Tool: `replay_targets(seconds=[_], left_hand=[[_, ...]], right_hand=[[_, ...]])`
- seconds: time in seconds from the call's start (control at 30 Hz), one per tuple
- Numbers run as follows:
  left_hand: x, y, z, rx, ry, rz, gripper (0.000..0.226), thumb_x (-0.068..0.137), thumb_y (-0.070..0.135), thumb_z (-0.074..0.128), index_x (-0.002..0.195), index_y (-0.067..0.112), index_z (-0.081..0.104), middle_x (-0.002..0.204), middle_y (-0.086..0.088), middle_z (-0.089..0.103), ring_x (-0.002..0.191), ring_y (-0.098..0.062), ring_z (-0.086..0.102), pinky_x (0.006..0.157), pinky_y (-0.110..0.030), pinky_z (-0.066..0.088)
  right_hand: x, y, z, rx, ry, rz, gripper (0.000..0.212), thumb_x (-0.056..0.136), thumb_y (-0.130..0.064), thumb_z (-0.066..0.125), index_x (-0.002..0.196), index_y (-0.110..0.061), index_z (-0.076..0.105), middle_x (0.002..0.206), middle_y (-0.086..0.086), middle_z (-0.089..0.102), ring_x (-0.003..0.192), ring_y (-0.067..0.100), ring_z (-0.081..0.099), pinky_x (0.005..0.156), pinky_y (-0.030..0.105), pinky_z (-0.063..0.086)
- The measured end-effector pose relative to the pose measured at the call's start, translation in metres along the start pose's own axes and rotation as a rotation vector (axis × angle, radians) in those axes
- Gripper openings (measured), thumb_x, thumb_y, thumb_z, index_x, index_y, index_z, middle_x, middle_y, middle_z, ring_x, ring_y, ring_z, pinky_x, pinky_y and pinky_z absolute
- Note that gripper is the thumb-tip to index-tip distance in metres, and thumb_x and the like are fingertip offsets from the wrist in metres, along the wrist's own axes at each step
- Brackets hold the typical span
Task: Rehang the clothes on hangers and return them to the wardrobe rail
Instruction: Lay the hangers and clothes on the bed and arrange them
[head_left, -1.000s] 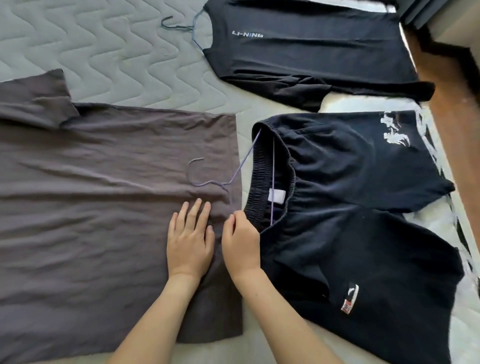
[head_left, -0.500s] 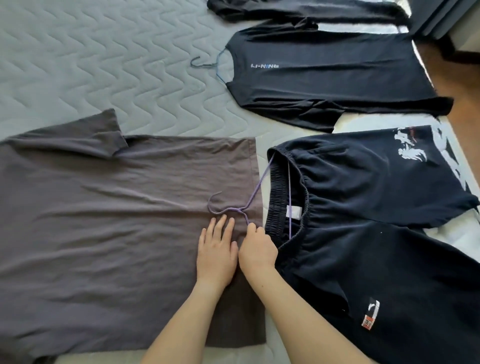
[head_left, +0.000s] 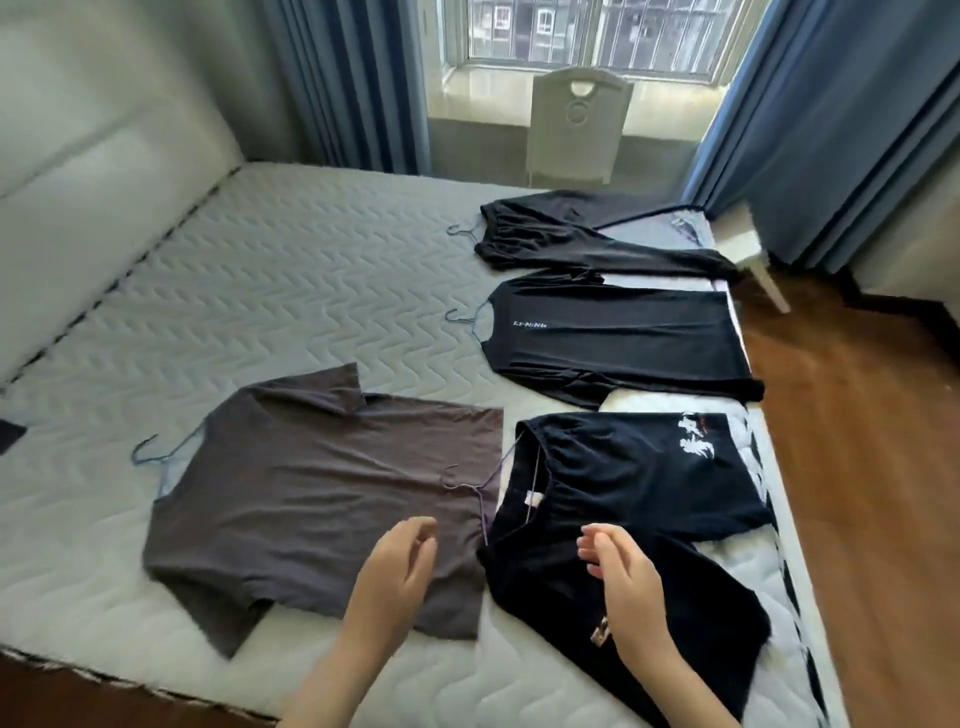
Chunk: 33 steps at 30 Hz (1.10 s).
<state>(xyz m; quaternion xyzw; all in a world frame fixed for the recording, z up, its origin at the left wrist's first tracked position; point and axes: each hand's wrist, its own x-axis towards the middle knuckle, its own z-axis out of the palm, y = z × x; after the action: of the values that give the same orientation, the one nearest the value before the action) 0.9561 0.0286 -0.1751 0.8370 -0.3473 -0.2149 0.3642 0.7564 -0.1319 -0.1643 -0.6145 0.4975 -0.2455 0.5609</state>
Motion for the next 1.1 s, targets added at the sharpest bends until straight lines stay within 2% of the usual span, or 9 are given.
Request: replay_targets(seconds=[0.13, 0.23, 0.3, 0.4, 0.5, 0.67, 0.8, 1.0, 1.1], left_hand=[[-0.082, 0.001, -0.011, -0.092, -0.048, -0.09, 0.031, 0.09, 0.02, 0.059, 0.095, 0.05, 0.063, 0.101, 0.033, 0.064, 0.092, 0.005, 0.062, 0.077, -0.007, 0.046], [-0.111, -0.025, -0.009, -0.056, -0.108, -0.178, 0.048, 0.085, 0.014, 0.065, 0.094, 0.061, 0.055, 0.085, 0.014, 0.071, 0.084, 0.002, 0.064, 0.068, -0.003, 0.045], [-0.12, -0.04, -0.01, -0.019, -0.165, -0.19, 0.044, 0.085, 0.006, 0.066, 0.086, 0.05, 0.063, 0.078, 0.003, 0.072, 0.083, 0.005, 0.063, 0.066, -0.001, 0.044], [-0.114, -0.049, -0.014, 0.003, -0.298, -0.173, 0.035, 0.088, 0.0, 0.063, 0.077, 0.033, 0.063, 0.084, -0.003, 0.071, 0.081, -0.006, 0.067, 0.067, -0.004, 0.045], [-0.098, -0.044, -0.006, 0.065, -0.478, -0.102, 0.024, 0.091, 0.01, 0.061, 0.085, 0.033, 0.06, 0.092, -0.002, 0.073, 0.088, -0.02, 0.069, 0.079, -0.025, 0.051], [-0.083, 0.02, 0.044, 0.143, -0.642, 0.112, 0.026, 0.092, 0.014, 0.06, 0.084, 0.039, 0.059, 0.083, 0.011, 0.071, 0.08, -0.008, 0.066, 0.073, -0.014, 0.044], [-0.091, 0.083, 0.112, 0.157, -0.792, 0.227, 0.016, 0.093, 0.017, 0.057, 0.092, 0.032, 0.064, 0.086, 0.007, 0.072, 0.084, -0.003, 0.065, 0.078, -0.026, 0.048], [-0.142, 0.179, 0.237, 0.186, -0.949, 0.353, 0.014, 0.096, 0.014, 0.053, 0.096, 0.021, 0.066, 0.088, 0.008, 0.07, 0.083, -0.005, 0.063, 0.073, -0.008, 0.041], [-0.177, 0.224, 0.292, 0.191, -1.039, 0.363, 0.016, 0.096, 0.015, 0.052, 0.094, 0.024, 0.065, 0.085, 0.01, 0.07, 0.086, 0.001, 0.061, 0.072, -0.013, 0.044]], right_hand=[[-0.063, 0.004, -0.049, 0.038, 0.079, 0.025, 0.029, 0.098, -0.004, 0.047, 0.089, -0.015, 0.071, 0.085, 0.004, 0.074, 0.081, 0.018, 0.07, 0.071, 0.028, 0.055], [-0.106, 0.026, -0.066, 0.057, 0.177, 0.069, 0.03, 0.098, 0.001, 0.046, 0.089, -0.012, 0.071, 0.083, 0.008, 0.075, 0.079, 0.022, 0.07, 0.072, 0.03, 0.056], [-0.136, 0.046, -0.069, 0.097, 0.256, 0.138, 0.029, 0.098, 0.001, 0.045, 0.092, -0.011, 0.071, 0.083, 0.013, 0.074, 0.079, 0.027, 0.07, 0.072, 0.035, 0.055], [-0.179, 0.075, -0.067, 0.209, 0.411, 0.247, 0.027, 0.1, 0.0, 0.043, 0.094, -0.007, 0.068, 0.084, 0.017, 0.071, 0.071, 0.019, 0.068, 0.064, 0.023, 0.054], [-0.217, 0.1, -0.073, 0.278, 0.569, 0.34, 0.027, 0.099, -0.001, 0.044, 0.092, -0.008, 0.069, 0.084, 0.018, 0.072, 0.068, 0.016, 0.068, 0.06, 0.019, 0.054], [-0.276, 0.126, -0.108, 0.317, 0.811, 0.426, 0.026, 0.1, -0.005, 0.046, 0.092, -0.01, 0.07, 0.088, 0.02, 0.072, 0.076, 0.03, 0.066, 0.074, 0.038, 0.052], [-0.319, 0.151, -0.146, 0.388, 0.988, 0.49, 0.025, 0.101, -0.006, 0.044, 0.095, -0.008, 0.069, 0.09, 0.02, 0.07, 0.082, 0.033, 0.066, 0.073, 0.037, 0.051], [-0.36, 0.201, -0.228, 0.523, 1.126, 0.571, 0.024, 0.102, -0.009, 0.042, 0.1, -0.004, 0.066, 0.095, 0.023, 0.068, 0.083, 0.033, 0.064, 0.073, 0.036, 0.05], [-0.366, 0.215, -0.287, 0.52, 1.15, 0.567, 0.024, 0.102, -0.01, 0.043, 0.099, -0.005, 0.066, 0.095, 0.023, 0.068, 0.083, 0.033, 0.065, 0.073, 0.037, 0.052]])
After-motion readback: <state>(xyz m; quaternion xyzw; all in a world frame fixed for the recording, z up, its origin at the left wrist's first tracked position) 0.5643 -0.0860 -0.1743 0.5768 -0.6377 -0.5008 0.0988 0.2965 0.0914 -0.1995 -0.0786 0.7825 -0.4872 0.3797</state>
